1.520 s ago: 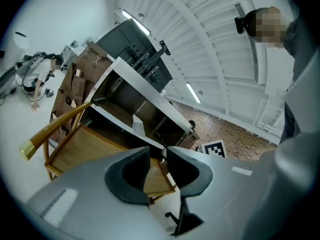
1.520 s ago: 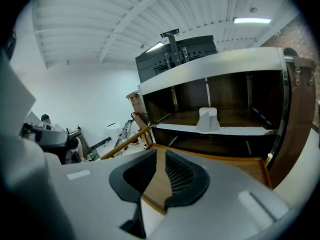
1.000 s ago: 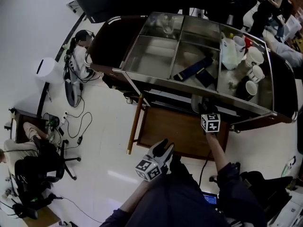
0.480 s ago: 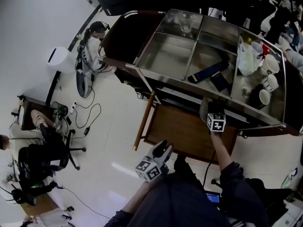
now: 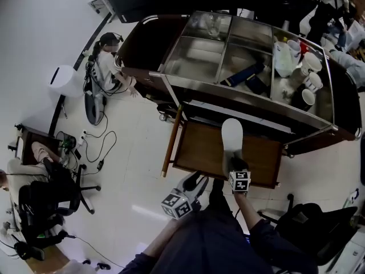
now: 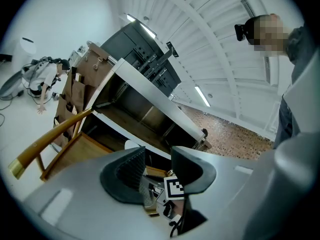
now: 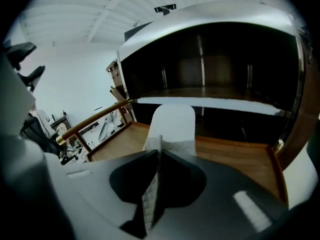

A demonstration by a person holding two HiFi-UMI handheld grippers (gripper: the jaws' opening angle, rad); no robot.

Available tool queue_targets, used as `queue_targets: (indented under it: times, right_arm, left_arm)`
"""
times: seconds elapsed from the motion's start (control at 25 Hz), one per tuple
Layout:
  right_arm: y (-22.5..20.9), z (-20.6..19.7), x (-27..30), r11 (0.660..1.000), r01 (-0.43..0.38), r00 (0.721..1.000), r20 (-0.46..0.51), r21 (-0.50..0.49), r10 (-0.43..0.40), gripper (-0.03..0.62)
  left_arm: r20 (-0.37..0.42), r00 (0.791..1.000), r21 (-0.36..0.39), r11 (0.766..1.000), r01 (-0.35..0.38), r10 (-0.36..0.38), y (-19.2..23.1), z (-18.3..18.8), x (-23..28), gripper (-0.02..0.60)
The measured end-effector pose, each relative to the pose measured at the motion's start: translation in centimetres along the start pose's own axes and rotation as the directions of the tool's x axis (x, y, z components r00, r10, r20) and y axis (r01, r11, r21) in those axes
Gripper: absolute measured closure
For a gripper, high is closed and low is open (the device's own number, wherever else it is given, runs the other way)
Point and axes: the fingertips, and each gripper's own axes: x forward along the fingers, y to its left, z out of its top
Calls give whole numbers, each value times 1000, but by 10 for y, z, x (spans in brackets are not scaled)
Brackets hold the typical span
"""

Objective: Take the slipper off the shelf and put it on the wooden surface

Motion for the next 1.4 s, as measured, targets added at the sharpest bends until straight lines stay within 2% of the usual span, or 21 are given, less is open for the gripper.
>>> queue_targets:
  times: [0.12, 0.36, 0.48, 0.6, 0.76, 0.92, 1.04, 1.12, 1.4]
  right_arm:
    - [7, -12, -3, 999, 32, 999, -20, -13, -32, 554]
    - [29, 10, -52, 998, 63, 995, 77, -17, -62, 546]
    - [62, 10, -92, 1000, 8, 989, 146, 29, -12, 592]
    - [104, 6, -143, 997, -59, 977, 208, 57, 46, 592]
    - [155, -9, -195, 985, -137, 966, 236, 107, 109, 592]
    - [183, -36, -238, 991, -86, 969, 240, 104, 59, 592]
    - [178, -43, -265, 997, -30, 969, 245, 72, 12, 592]
    - [175, -46, -279, 996, -13, 968, 250, 88, -9, 592]
    - [181, -40, -294, 998, -2, 960, 279, 68, -17, 592]
  left_arm:
    - [12, 1000, 0, 1000, 6, -6, 3, -4, -29, 419]
    - [19, 997, 1, 997, 74, -74, -4, -23, -71, 419]
    - [10, 995, 20, 995, 102, -103, -10, -33, -97, 423]
    - [3, 992, 37, 992, 124, -125, -16, -43, -120, 426]
    - [-20, 987, 47, 986, 162, -161, -24, -56, -135, 442]
    - [-71, 974, 39, 975, 221, -218, -39, -81, -140, 451]
    - [-97, 962, 26, 965, 259, -256, -56, -97, -141, 451]
    - [-114, 955, 20, 960, 278, -274, -67, -105, -144, 451]
    - [-116, 947, 53, 950, 308, -300, -78, -100, -148, 451]
